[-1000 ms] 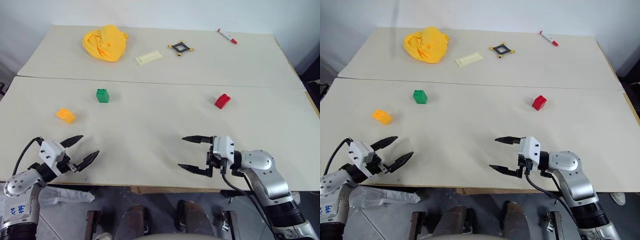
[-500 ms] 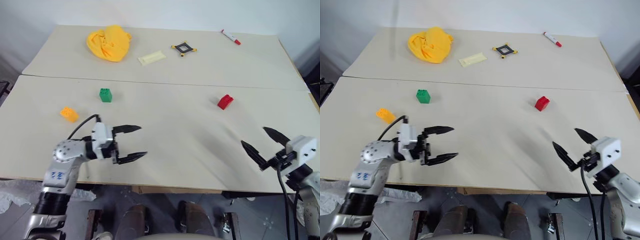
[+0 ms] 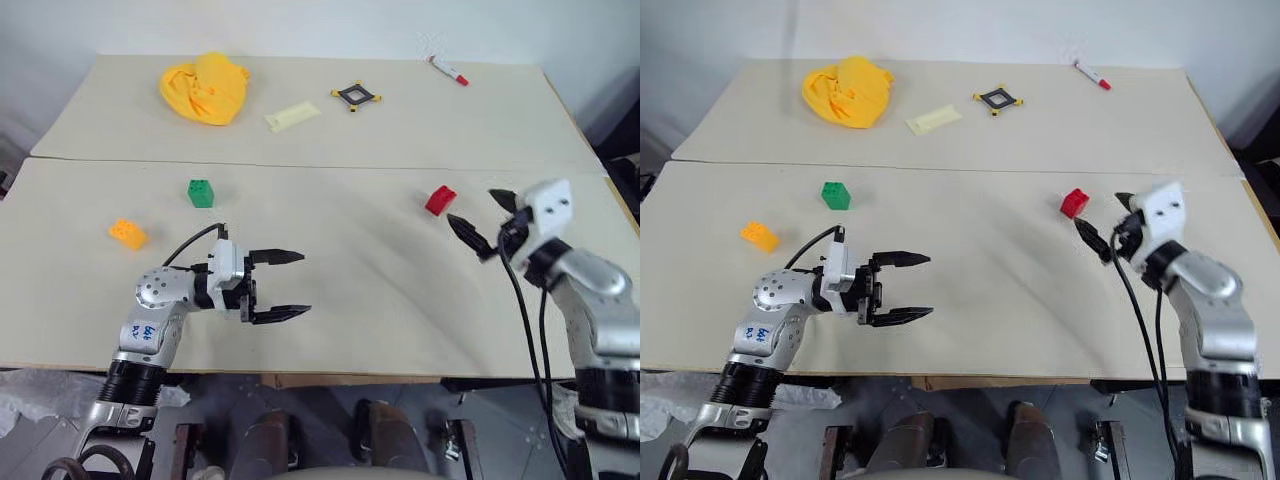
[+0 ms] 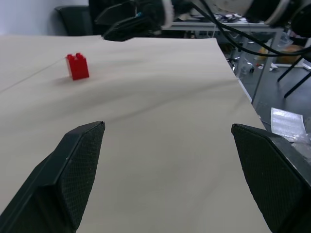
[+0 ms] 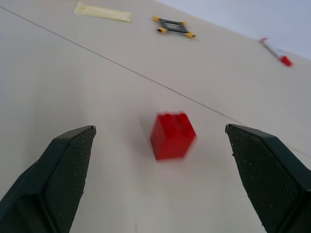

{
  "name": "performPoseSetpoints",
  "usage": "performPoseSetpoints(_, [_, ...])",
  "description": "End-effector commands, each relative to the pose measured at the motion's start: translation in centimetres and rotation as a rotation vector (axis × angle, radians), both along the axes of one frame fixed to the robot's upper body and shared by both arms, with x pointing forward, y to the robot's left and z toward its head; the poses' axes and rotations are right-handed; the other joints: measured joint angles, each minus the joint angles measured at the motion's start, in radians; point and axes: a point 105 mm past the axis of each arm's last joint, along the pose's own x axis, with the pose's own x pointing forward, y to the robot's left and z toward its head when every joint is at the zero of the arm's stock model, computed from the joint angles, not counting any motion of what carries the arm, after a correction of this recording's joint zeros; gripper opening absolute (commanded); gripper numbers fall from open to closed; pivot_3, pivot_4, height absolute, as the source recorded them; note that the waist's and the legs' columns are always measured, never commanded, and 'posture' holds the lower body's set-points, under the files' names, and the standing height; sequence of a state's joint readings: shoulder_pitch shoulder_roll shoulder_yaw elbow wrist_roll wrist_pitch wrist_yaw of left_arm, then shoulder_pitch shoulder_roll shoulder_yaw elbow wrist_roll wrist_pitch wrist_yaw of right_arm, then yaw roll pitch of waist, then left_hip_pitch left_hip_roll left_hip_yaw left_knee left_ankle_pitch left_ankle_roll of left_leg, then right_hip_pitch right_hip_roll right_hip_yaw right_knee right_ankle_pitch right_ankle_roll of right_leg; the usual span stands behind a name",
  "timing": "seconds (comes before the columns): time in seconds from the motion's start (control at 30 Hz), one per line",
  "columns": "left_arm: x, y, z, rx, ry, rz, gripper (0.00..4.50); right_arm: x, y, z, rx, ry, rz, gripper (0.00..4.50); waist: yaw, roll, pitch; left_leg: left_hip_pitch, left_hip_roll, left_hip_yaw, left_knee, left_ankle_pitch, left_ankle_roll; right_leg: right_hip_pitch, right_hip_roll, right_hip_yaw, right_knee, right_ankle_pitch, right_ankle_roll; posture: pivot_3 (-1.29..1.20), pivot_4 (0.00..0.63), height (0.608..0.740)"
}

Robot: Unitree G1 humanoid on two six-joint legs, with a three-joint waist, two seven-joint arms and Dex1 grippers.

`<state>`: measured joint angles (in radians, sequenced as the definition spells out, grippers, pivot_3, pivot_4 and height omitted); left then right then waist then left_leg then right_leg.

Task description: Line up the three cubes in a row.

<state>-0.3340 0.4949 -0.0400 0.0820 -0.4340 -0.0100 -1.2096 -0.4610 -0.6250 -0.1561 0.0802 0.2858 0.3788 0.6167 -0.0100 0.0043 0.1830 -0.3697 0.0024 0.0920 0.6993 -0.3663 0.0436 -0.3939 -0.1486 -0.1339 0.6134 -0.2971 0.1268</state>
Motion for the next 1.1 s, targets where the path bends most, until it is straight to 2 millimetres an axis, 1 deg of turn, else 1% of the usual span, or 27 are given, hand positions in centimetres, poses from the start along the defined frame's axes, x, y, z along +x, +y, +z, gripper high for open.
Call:
performPoseSetpoints(0.03, [-0.6, -0.2, 0.4, 0.006, -0.029, 0.004, 4.44, 2.7, -1.1, 0.2, -0.046, 0.082, -0.076, 4.5, 0.004, 0.0, 0.0, 0.0, -0.001, 0.001, 0.0, 0.0, 0.001, 0.0, 0.0, 0.0, -0.001, 0.0, 0.001, 0.0, 0.15, 0.74])
performPoseSetpoints(0.1, [-0.7, 0.0, 0.3, 0.006, -0.034, 0.02, 4.44, 3.9, -1.4, 0.2, -0.075, 0.117, -0.089, 4.5, 0.007, 0.0, 0.0, -0.001, -0.001, 0.0, 0.0, 0.001, 0.001, 0.0, -0.001, 0.0, -0.001, 0.001, 0.001, 0.0, 0.15, 0.74])
performPoseSetpoints(0.17, [-0.7, 0.0, 0.1, 0.012, -0.038, 0.031, 4.44, 4.6, -1.6, 0.0, -0.1, 0.136, -0.086, 4.5, 0.009, 0.0, 0.0, -0.002, -0.001, -0.001, 0.0, 0.001, 0.001, 0.0, -0.001, -0.001, -0.001, 0.001, 0.001, 0.0, 0.15, 0.74])
performPoseSetpoints(0.4, [-0.7, -0.2, -0.1, 0.013, -0.043, 0.046, 4.44, 6.0, -2.0, -1.0, -0.072, 0.197, -0.069, 4.5, 0.001, 0.001, 0.0, -0.002, -0.001, 0.0, -0.001, 0.001, 0.001, 0.0, -0.001, -0.001, -0.002, 0.001, 0.001, 0.0, 0.15, 0.74])
performPoseSetpoints(0.47, [-0.7, -0.2, -0.1, 0.014, -0.044, 0.049, 4.5, 6.2, -2.0, -0.9, -0.06, 0.194, -0.063, 4.09, -0.004, 0.001, 0.0, -0.002, -0.001, 0.0, -0.001, 0.001, 0.001, 0.0, 0.0, -0.001, -0.002, 0.001, 0.001, 0.0, 0.15, 0.74])
performPoseSetpoints(0.53, [-0.6, -0.1, 0.0, 0.011, -0.048, 0.059, 4.5, 6.4, -1.6, -0.6, -0.047, 0.178, -0.03, 3.55, -0.008, 0.001, 0.0, -0.002, 0.0, 0.0, -0.001, 0.001, 0.001, 0.0, 0.0, -0.001, -0.002, 0.001, 0.001, 0.0, 0.15, 0.74])
performPoseSetpoints(0.6, [-0.6, 0.0, 0.0, 0.01, -0.047, 0.066, 4.5, 6.3, -0.9, -0.2, -0.054, 0.157, 0.028, 2.79, -0.013, 0.001, 0.0, -0.002, 0.0, 0.0, -0.001, 0.001, 0.001, 0.0, 0.0, -0.001, -0.002, 0.001, 0.001, 0.0, 0.15, 0.74])
performPoseSetpoints(0.63, [-0.6, 0.0, 0.0, 0.011, -0.047, 0.067, 4.5, 6.2, -0.6, -0.2, -0.062, 0.158, 0.05, 2.54, -0.016, 0.001, 0.0, -0.002, 0.0, 0.0, -0.001, 0.001, 0.001, 0.0, 0.0, -0.001, -0.002, 0.001, 0.001, 0.0, 0.15, 0.74])
performPoseSetpoints(0.7, [-0.6, 0.0, 0.0, 0.013, -0.043, 0.066, 4.5, 6.0, -0.3, -0.2, -0.074, 0.155, 0.09, 1.79, -0.018, 0.001, 0.0, -0.002, 0.0, 0.0, -0.001, 0.001, 0.001, 0.0, 0.0, -0.001, -0.002, 0.001, 0.001, 0.0, 0.15, 0.74])
performPoseSetpoints(0.73, [-0.6, 0.0, -0.1, 0.013, -0.042, 0.066, 4.5, 5.9, -0.1, -0.2, -0.078, 0.162, 0.112, 1.52, -0.018, 0.001, 0.0, -0.002, 0.0, 0.0, -0.001, 0.001, 0.001, 0.0, 0.0, -0.001, -0.002, 0.001, 0.001, 0.0, 0.15, 0.74])
performPoseSetpoints(0.77, [-0.6, 0.1, -0.1, 0.014, -0.041, 0.066, 4.5, 5.7, 0.1, -0.2, -0.087, 0.165, 0.137, 1.45, -0.018, 0.001, 0.0, -0.002, 0.0, 0.0, -0.001, 0.001, 0.001, 0.0, 0.0, -0.001, -0.002, 0.001, 0.001, 0.0, 0.15, 0.74])
performPoseSetpoints(0.8, [-0.6, 0.2, -0.1, 0.016, -0.038, 0.065, 4.5, 5.5, 0.4, 0.1, -0.096, 0.165, 0.174, 1.46, -0.018, 0.001, 0.0, -0.002, 0.0, 0.0, -0.001, 0.001, 0.001, 0.0, 0.0, -0.001, -0.002, 0.001, 0.001, 0.0, 0.15, 0.74])
performPoseSetpoints(0.87, [-0.7, 0.5, -0.2, 0.026, -0.031, 0.062, 4.5, 4.8, 1.7, 1.0, -0.108, 0.144, 0.298, 1.46, -0.018, 0.001, 0.0, -0.001, 0.0, 0.0, -0.001, 0.001, 0.001, 0.0, 0.0, -0.001, -0.002, 0.001, 0.001, 0.0, 0.15, 0.74])
performPoseSetpoints(0.9, [-0.8, 0.7, -0.4, 0.033, -0.027, 0.062, 4.5, 4.1, 2.7, 1.5, -0.121, 0.131, 0.384, 1.46, -0.018, 0.001, 0.001, -0.001, 0.0, 0.0, -0.001, 0.001, 0.001, 0.0, 0.0, -0.001, -0.002, 0.001, 0.001, 0.0, 0.15, 0.74])
performPoseSetpoints(0.97, [-0.8, 1.2, -0.5, 0.044, -0.022, 0.066, 4.5, 2.1, 4.9, 2.3, -0.166, 0.101, 0.601, 1.46, -0.018, 0.003, 0.002, -0.002, 0.0, 0.0, -0.001, 0.001, 0.001, 0.0, 0.0, -0.001, -0.002, 0.001, 0.001, 0.0, 0.15, 0.74])
performPoseSetpoints(1.03, [-0.8, 1.7, -0.4, 0.041, -0.014, 0.078, 4.5, 0.3, 6.7, 2.2, -0.24, 0.114, 0.771, 1.46, -0.018, 0.004, 0.002, -0.001, 0.0, 0.0, -0.001, 0.001, 0.001, 0.0, 0.0, -0.001, -0.002, 0.001, 0.001, 0.0, 0.15, 0.74])
performPoseSetpoints(1.1, [-0.8, 1.9, -0.2, 0.03, -0.007, 0.088, 4.5, -1.0, 7.9, 1.5, -0.315, 0.134, 0.887, 1.46, -0.018, 0.004, 0.002, -0.001, 0.0, -0.001, -0.001, 0.001, 0.001, 0.0, 0.0, -0.001, -0.002, 0.001, 0.001, 0.0, 0.15, 0.74])
